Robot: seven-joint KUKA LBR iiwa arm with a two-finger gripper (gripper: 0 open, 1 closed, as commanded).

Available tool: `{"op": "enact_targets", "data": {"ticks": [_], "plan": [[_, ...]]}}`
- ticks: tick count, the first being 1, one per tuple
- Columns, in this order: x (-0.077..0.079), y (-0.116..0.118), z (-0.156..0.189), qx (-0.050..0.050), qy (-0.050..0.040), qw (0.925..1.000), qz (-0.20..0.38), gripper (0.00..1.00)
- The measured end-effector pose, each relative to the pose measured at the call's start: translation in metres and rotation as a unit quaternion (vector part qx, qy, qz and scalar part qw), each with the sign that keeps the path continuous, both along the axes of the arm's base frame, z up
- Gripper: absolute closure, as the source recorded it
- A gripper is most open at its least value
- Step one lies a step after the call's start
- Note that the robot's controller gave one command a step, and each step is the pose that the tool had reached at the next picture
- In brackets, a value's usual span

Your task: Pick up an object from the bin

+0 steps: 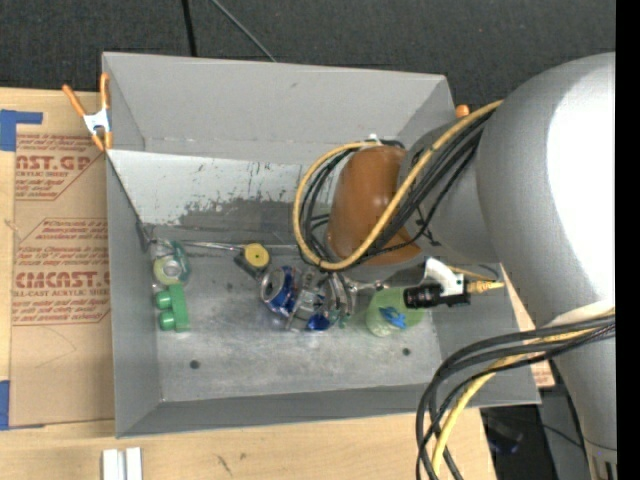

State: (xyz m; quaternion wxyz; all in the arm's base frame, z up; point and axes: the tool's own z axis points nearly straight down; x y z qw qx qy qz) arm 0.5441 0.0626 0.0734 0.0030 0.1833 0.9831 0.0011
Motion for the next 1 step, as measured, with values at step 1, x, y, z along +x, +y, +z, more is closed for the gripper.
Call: {"op": "enact_targets", "data": {"ticks": [1], "plan": [[-0.0024, -0.0007, 0.1301, 0.000, -0.0011, 1.0000, 0.004, 1.00]]}}
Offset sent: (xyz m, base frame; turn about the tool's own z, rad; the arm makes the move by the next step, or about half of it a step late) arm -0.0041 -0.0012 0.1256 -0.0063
